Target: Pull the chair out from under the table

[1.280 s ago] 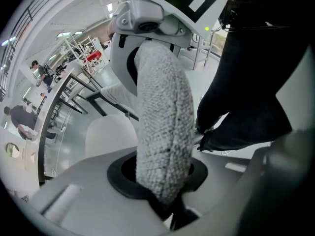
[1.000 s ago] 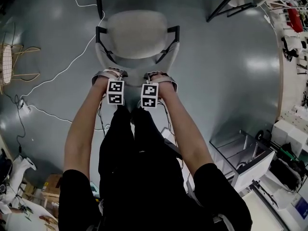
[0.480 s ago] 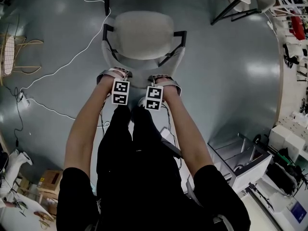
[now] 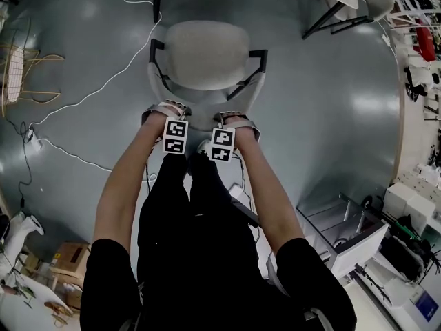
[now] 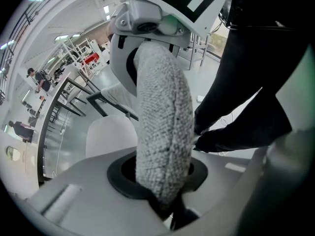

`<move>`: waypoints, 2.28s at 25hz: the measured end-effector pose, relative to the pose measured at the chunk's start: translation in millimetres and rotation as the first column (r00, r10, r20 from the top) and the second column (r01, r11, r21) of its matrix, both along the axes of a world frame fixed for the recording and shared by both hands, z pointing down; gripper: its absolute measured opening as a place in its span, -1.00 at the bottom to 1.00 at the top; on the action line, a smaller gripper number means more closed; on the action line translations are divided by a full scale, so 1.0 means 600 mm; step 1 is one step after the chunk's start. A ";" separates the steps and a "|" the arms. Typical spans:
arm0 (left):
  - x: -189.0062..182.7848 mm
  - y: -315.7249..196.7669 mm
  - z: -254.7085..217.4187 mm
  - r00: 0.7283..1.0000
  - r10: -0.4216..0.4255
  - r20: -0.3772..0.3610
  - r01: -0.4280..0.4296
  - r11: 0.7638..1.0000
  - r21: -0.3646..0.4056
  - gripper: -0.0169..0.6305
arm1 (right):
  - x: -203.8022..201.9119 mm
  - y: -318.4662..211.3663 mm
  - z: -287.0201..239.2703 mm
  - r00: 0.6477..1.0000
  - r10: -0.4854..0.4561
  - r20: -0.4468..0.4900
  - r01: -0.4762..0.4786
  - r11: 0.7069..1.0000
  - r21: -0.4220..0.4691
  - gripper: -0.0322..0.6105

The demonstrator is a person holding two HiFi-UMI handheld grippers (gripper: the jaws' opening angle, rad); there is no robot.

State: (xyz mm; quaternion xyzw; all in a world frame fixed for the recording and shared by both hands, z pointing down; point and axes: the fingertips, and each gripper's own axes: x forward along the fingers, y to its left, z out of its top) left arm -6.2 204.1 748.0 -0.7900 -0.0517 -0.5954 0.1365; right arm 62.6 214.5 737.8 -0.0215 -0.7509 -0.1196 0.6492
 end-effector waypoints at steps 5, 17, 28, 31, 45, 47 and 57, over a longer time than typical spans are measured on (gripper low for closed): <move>-0.004 0.025 0.005 1.000 -0.001 -0.002 0.001 1.000 -0.005 -0.70 | -0.004 0.024 0.005 1.000 -0.004 -0.001 0.004 1.000 -0.006 -0.58; -0.003 0.042 0.003 1.000 -0.002 -0.003 0.002 1.000 -0.001 -0.70 | -0.003 0.041 0.003 1.000 -0.007 0.002 0.007 1.000 -0.001 -0.58; 0.000 0.043 0.007 1.000 -0.008 -0.011 0.008 1.000 0.004 -0.62 | -0.003 0.046 0.006 1.000 0.014 0.004 -0.014 0.999 -0.036 -0.41; 0.004 0.043 0.008 0.999 -0.042 -0.020 0.042 0.999 -0.003 -0.53 | -0.001 0.048 0.007 1.000 0.020 0.001 -0.020 0.999 -0.035 -0.39; 0.012 0.053 0.014 0.990 -0.140 -0.018 0.137 0.984 -0.117 0.02 | -0.001 0.047 0.009 0.998 0.066 -0.005 -0.066 0.996 -0.061 -0.21; 0.010 0.055 0.013 0.988 -0.152 -0.018 0.149 0.980 -0.131 0.08 | -0.004 0.046 0.008 0.997 0.073 -0.006 -0.073 0.995 -0.061 -0.19; 0.004 0.062 -0.010 0.990 -0.142 -0.026 0.139 0.985 -0.103 0.07 | -0.002 0.046 -0.007 0.993 0.122 -0.003 -0.122 0.991 -0.059 -0.15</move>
